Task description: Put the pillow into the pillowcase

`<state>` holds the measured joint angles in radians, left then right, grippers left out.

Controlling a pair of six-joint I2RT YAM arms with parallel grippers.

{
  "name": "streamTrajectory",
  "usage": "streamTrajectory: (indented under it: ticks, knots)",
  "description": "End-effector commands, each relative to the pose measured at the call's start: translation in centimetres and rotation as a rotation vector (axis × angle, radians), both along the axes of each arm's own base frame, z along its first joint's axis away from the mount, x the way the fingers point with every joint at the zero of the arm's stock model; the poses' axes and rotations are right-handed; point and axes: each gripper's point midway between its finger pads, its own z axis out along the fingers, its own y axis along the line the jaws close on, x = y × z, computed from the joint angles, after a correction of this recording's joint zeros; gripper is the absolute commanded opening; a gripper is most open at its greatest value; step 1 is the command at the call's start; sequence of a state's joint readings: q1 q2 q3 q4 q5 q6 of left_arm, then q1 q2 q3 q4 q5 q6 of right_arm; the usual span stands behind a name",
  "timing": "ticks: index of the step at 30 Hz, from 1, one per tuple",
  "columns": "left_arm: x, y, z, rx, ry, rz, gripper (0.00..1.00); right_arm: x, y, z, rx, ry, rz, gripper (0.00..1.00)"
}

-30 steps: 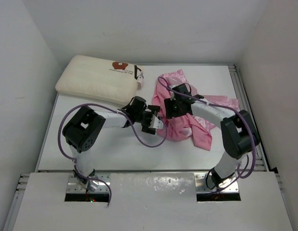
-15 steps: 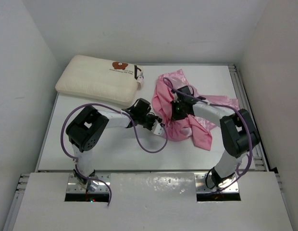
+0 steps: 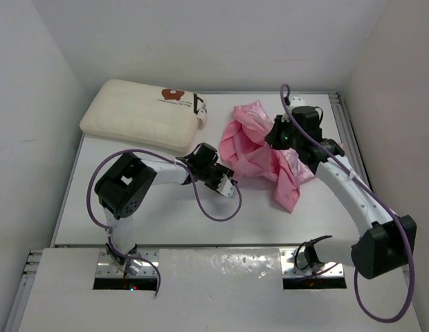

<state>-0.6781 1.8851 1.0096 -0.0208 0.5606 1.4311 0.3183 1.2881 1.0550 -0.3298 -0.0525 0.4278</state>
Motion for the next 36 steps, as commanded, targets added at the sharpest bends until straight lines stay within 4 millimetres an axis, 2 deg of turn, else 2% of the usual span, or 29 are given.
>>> streamTrajectory:
  ticks: [1, 3, 4, 5, 7, 9, 10, 11, 12, 13, 15, 16, 17, 18, 20, 23, 24, 26, 28, 29, 30, 31, 32, 33, 34, 35, 36]
  knots:
    - [-0.5, -0.8, 2.8, -0.038, -0.033, -0.021, 0.48, 1.3, -1.8, 4.7, 0.076, -0.132, -0.073, 0.00]
    - [-0.1, -0.9, 4.3, -0.058, -0.044, 0.006, 0.68, 1.2, -2.3, 5.5, 0.097, -0.161, -0.079, 0.00]
    - [0.4, -1.2, 5.3, -0.080, -0.025, 0.046, 0.82, 1.3, -2.6, 5.7, 0.107, -0.166, -0.083, 0.00]
    - [0.8, -1.1, 6.5, -0.108, 0.008, 0.117, 0.90, 0.9, -2.2, 5.7, 0.112, -0.157, -0.047, 0.00]
    - [2.1, -1.2, 8.9, -0.168, 0.041, 0.207, 0.93, 0.4, -1.7, 5.4, 0.110, -0.144, -0.005, 0.00]
    - [3.9, -1.3, 13.3, -0.277, 0.087, 0.298, 0.94, -0.6, -0.8, 4.4, 0.124, -0.113, 0.056, 0.00]
    - [5.1, -0.4, 14.6, -0.333, 0.181, 0.403, 0.94, -0.9, -0.7, 4.5, 0.131, -0.120, 0.066, 0.00]
    - [6.3, -0.7, 17.6, -0.397, 0.185, 0.422, 0.93, -1.3, -0.4, 4.2, 0.138, -0.115, 0.084, 0.00]
    - [6.4, -0.7, 18.7, -0.442, 0.257, 0.440, 0.93, -1.8, -0.1, 3.7, 0.150, -0.106, 0.104, 0.00]
    - [7.1, -0.2, 19.5, -0.468, 0.280, 0.461, 0.91, -2.1, 0.3, 4.1, 0.160, -0.123, 0.122, 0.00]
    - [8.3, -1.1, 21.4, -0.539, 0.268, 0.436, 0.91, -2.4, 0.8, 4.3, 0.165, -0.132, 0.140, 0.00]
    - [8.2, -1.8, 21.3, -0.537, 0.261, 0.414, 0.92, -2.6, 1.1, 4.4, 0.164, -0.135, 0.146, 0.00]
    - [8.5, -2.4, 20.1, -0.516, 0.256, 0.403, 0.93, -2.6, 1.2, 4.6, 0.163, -0.138, 0.147, 0.00]
    - [8.6, -3.3, 19.9, -0.509, 0.217, 0.385, 0.96, -2.7, 1.5, 4.9, 0.162, -0.142, 0.154, 0.00]
    - [9.7, -3.9, 18.1, -0.480, 0.161, 0.419, 0.99, -2.8, 1.7, 5.3, 0.168, -0.155, 0.155, 0.00]
    - [10.2, -5.1, 16.2, -0.478, 0.141, 0.422, 1.00, -3.3, 2.3, 5.7, 0.177, -0.163, 0.178, 0.00]
    - [11.1, -5.5, 16.7, -0.524, 0.107, 0.450, 1.00, -3.5, 2.5, 5.8, 0.179, -0.165, 0.186, 0.00]
    - [12.8, -6.2, 16.5, -0.589, 0.050, 0.484, 1.00, -3.9, 3.0, 6.0, 0.179, -0.164, 0.213, 0.00]
    - [14.6, -6.5, 17.0, -0.660, -0.002, 0.592, 1.00, -4.5, 3.2, 5.9, 0.172, -0.151, 0.234, 0.00]
    - [15.7, -6.6, 16.4, -0.681, -0.018, 0.638, 1.00, -5.0, 3.4, 5.9, 0.174, -0.146, 0.256, 0.00]
    - [16.9, -6.3, 16.9, -0.723, -0.040, 0.701, 0.99, -5.5, 3.3, 5.8, 0.173, -0.139, 0.263, 0.00]
    - [17.5, -6.2, 17.4, -0.741, -0.047, 0.726, 0.95, -5.8, 3.0, 5.8, 0.169, -0.140, 0.264, 0.00]
    - [18.5, -6.3, 17.6, -0.749, -0.056, 0.753, 0.85, -6.1, 2.8, 5.1, 0.169, -0.127, 0.261, 0.00]
    - [18.9, -6.1, 17.7, -0.751, -0.057, 0.770, 0.51, -6.3, 2.1, 4.8, 0.165, -0.123, 0.242, 0.00]
    - [19.2, -5.9, 17.9, -0.757, -0.062, 0.784, 0.29, -6.2, 1.4, 4.3, 0.163, -0.111, 0.218, 0.00]
    - [19.6, -5.6, 18.3, -0.763, -0.073, 0.801, 0.00, -6.2, 0.7, 2.6, 0.155, -0.076, 0.185, 0.00]
    - [20.0, -5.3, 18.6, -0.760, -0.077, 0.814, 0.00, -5.7, -0.6, 1.7, 0.155, -0.066, 0.136, 0.00]
